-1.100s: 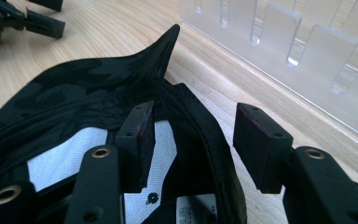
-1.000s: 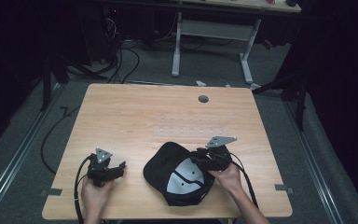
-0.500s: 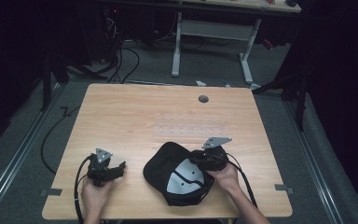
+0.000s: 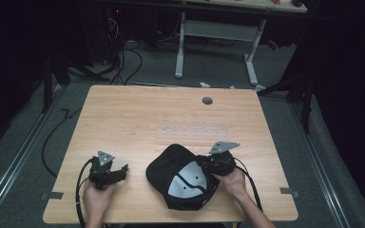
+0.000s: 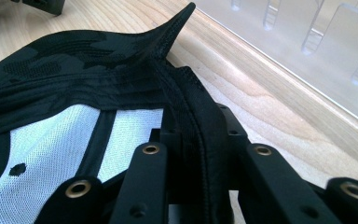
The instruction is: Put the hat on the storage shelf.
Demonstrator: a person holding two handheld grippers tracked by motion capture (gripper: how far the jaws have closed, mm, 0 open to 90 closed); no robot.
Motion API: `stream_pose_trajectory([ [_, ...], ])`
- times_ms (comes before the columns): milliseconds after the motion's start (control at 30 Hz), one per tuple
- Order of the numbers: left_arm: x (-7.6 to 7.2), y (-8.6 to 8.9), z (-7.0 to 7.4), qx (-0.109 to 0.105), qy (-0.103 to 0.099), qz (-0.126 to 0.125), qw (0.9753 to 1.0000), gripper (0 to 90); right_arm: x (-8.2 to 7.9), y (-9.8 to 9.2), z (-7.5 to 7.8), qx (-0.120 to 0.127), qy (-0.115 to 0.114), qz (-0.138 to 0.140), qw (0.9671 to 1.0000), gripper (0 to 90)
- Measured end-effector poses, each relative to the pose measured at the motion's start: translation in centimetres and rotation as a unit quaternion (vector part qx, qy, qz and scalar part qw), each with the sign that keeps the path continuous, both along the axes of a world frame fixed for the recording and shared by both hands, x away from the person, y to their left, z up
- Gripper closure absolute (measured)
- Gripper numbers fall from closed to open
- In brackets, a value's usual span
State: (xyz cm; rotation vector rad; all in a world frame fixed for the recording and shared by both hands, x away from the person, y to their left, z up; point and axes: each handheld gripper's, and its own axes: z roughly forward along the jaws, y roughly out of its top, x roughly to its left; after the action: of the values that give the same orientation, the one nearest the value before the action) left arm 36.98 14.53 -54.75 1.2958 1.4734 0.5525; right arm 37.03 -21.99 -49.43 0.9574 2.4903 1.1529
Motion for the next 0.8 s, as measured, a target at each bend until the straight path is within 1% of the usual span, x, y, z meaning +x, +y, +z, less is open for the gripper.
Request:
stream_pose_trajectory([
  [133, 0.0, 0.0, 0.0, 0.0, -0.001, 0.0, 1.0, 25.4, -0.2, -0.2, 0.0, 0.003, 0.002, -0.001, 1.0, 78.5],
  [233, 0.0, 0.0, 0.0, 0.0, -0.001, 0.0, 1.0, 25.4, -0.3, -0.4, 0.1, 0.004, -0.001, -0.002, 1.0, 79.2],
  [500, 0.0, 0.0, 0.0, 0.0, 0.0, 0.0, 1.0, 25.4, -0.6, -1.1, 0.5, 0.014, 0.0, -0.016, 0.9998, 79.8],
  [667, 0.0, 0.0, 0.0, 0.0, 0.0, 0.0, 1.0, 25.4, -0.8, -1.6, 0.7, 0.015, 0.002, -0.026, 0.9995, 79.9],
  [800, -0.1, 0.0, 0.0, 0.001, -0.001, -0.004, 1.0, 27.1, -1.0, -2.1, 1.0, 0.019, 0.002, -0.035, 0.9992, 80.0],
])
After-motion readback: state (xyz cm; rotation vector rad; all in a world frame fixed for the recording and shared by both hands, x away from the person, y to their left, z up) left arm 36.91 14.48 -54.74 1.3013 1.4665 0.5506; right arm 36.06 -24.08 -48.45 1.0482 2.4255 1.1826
